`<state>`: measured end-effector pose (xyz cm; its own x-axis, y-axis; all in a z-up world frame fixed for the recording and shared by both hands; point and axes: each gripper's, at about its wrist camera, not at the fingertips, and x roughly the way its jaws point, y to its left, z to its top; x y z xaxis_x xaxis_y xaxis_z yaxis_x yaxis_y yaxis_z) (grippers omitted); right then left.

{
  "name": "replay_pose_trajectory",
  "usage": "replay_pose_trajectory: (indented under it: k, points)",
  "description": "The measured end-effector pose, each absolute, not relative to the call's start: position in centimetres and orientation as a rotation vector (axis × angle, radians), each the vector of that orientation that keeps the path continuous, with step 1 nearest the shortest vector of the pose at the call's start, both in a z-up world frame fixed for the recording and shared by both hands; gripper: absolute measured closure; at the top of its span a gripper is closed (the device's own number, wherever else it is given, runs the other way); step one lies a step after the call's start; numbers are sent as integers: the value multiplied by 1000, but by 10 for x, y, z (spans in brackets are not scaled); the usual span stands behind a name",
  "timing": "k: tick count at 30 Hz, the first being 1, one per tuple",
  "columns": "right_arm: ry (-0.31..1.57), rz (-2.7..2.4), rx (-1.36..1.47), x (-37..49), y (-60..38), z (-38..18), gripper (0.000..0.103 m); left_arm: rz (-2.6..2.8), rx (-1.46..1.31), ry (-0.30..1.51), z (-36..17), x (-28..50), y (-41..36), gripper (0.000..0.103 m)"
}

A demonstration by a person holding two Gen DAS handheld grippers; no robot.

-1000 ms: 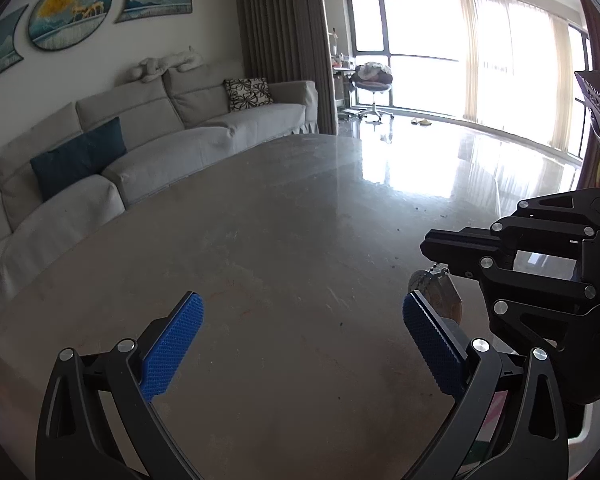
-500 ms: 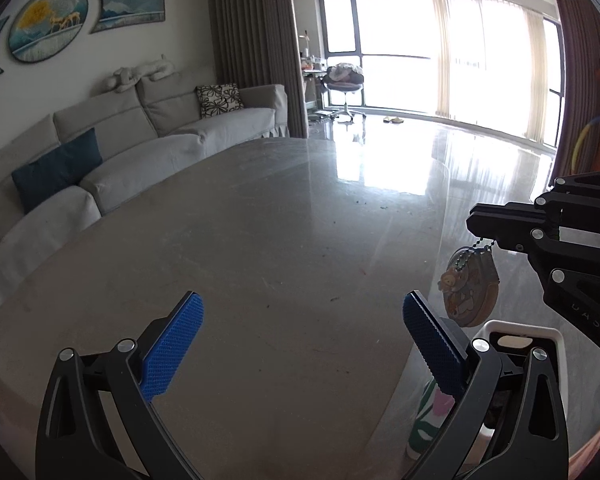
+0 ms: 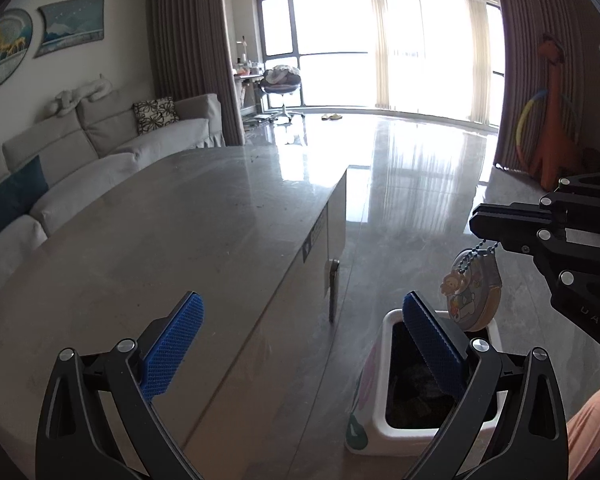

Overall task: Collect trash
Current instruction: 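Carry the lid with the right gripper over the white bin, then open the right gripper to drop the lid into the bin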

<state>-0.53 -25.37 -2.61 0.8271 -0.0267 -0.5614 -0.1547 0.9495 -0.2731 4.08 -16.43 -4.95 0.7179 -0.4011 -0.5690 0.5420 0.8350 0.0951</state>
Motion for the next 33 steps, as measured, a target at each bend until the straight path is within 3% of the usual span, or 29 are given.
replay_pose_trajectory:
  k: [14,33]
  points:
    - [656,-36,-255,-67,-306,-48,101,-661,333,576,-70,-13,-238,4]
    - [691,-41,-204,-69,-317,-75,101,-687,393,590,-85,-22,-264,4]
